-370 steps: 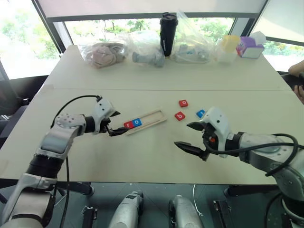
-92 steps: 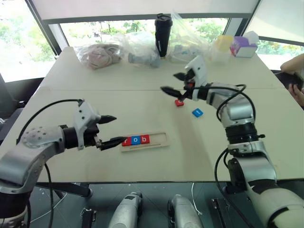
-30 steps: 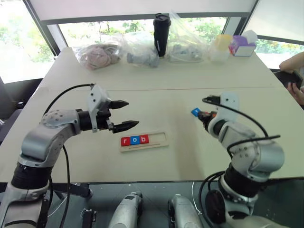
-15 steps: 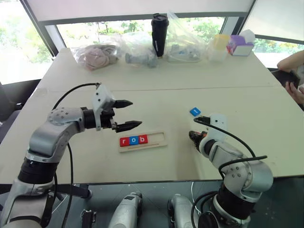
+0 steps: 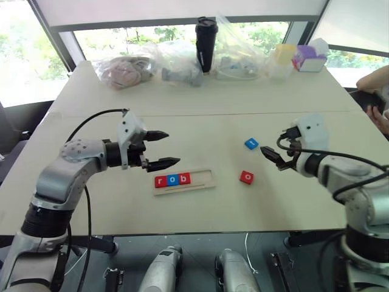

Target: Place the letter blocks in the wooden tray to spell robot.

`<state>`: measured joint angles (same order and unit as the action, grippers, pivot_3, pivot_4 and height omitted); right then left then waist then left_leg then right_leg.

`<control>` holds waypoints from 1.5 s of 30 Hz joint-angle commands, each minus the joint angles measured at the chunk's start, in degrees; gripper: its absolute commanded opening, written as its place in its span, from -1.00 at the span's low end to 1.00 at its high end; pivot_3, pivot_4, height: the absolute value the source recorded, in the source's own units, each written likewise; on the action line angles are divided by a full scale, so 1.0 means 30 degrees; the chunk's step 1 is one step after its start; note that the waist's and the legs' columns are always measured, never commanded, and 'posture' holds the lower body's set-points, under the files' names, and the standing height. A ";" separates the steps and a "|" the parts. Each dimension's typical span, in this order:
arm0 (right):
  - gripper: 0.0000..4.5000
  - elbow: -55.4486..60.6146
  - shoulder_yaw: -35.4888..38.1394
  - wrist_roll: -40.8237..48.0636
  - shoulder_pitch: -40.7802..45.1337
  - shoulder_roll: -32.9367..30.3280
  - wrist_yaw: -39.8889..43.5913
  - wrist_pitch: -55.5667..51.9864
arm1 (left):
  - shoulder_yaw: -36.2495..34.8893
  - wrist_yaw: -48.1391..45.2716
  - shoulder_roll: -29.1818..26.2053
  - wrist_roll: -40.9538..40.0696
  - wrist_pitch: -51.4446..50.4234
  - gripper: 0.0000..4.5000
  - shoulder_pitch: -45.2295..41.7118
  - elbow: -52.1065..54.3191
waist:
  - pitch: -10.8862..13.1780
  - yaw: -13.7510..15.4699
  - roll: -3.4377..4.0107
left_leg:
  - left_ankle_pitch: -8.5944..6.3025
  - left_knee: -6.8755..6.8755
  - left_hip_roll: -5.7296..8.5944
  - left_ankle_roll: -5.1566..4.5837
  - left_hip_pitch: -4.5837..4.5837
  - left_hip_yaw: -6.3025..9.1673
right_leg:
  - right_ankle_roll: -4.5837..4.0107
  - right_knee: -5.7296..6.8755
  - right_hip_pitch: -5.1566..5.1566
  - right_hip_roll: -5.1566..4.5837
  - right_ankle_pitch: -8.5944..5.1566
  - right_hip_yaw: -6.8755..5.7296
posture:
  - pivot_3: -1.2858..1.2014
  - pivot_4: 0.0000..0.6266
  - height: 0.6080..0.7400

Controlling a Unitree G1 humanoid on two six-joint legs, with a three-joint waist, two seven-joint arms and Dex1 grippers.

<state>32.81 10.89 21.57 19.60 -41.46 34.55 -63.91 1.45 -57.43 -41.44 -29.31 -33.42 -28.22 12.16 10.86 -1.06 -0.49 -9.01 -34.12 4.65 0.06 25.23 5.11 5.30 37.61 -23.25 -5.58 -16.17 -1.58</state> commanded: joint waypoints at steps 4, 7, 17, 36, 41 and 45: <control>0.94 -0.6147 -0.2094 -0.0828 -0.1659 -0.1631 0.5843 0.9132 | 0.0431 -0.1976 -0.2250 0.0217 -0.0300 1.00 0.0581 0.1944 | 0.0015 -0.0030 -0.0002 | -0.0001 -0.0011 -0.0003 -0.0004 0.0007 -0.0037 | -0.0007 -0.0005 -0.0005 -0.0009 0.0007 0.0017 | 0.03 -0.52 1.00; 0.94 -0.8283 -0.2875 -0.1078 -0.1262 -0.1221 0.6554 1.0716 | 0.0740 -0.2269 -0.2720 0.0487 -0.0092 1.00 0.1217 0.2352 | 0.0014 0.0091 0.0001 | 0.0000 -0.0033 -0.0007 -0.0004 0.0004 -0.0051 | -0.0056 -0.0022 0.0003 -0.0009 0.0024 0.0043 | 0.03 -0.52 1.00; 0.94 -1.0189 -0.4524 -0.1628 -0.0551 -0.1065 0.8323 1.2784 | 0.1125 -0.1396 -0.1824 0.0486 -0.0454 1.00 0.2402 0.3204 | 0.0017 0.0175 -0.0005 | -0.0001 -0.0037 -0.0032 0.0002 0.0027 -0.0040 | -0.0083 -0.0086 0.0002 -0.0002 0.0045 0.0066 | 0.03 -0.52 1.00; -0.49 -0.9703 -0.4940 -0.1576 0.0686 -0.0459 0.8624 1.2737 | 0.0419 -0.1289 -0.2494 0.1038 0.0160 1.00 0.3271 0.2472 | 0.0018 0.0108 -0.0002 | -0.0001 -0.0038 -0.0035 0.0004 0.0026 -0.0042 | -0.0086 -0.0082 -0.0007 0.0004 0.0054 0.0070 | 0.03 -0.52 1.00; -0.49 -0.8654 -0.6845 -0.1514 0.2924 0.0114 0.9983 1.1851 | -0.0760 -0.1255 -0.3465 0.0907 0.0353 1.00 0.5196 0.3120 | 0.0018 0.0093 0.0003 | -0.0003 -0.0010 -0.0062 0.0006 0.0025 -0.0047 | -0.0091 -0.0079 -0.0041 0.0011 0.0056 0.0075 | 0.03 -0.52 1.00; -0.49 -0.9645 -0.8301 -0.2025 0.4486 0.1108 1.0787 1.2398 | -0.1328 -0.0479 -0.3203 0.0868 0.0361 1.00 0.5341 0.3579 | 0.0018 0.0278 0.0001 | -0.0005 -0.0022 -0.0061 0.0011 0.0029 -0.0042 | -0.0101 -0.0085 -0.0032 0.0006 0.0054 0.0069 | 0.03 -0.52 1.00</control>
<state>4.28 -13.17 15.92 31.58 -38.60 65.60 -28.03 -0.40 -59.59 -51.07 -26.07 -33.16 -11.80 20.62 10.92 -0.23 -0.49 -9.03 -34.21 4.47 0.10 25.33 4.98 5.00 37.33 -23.34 -5.58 -16.00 -1.37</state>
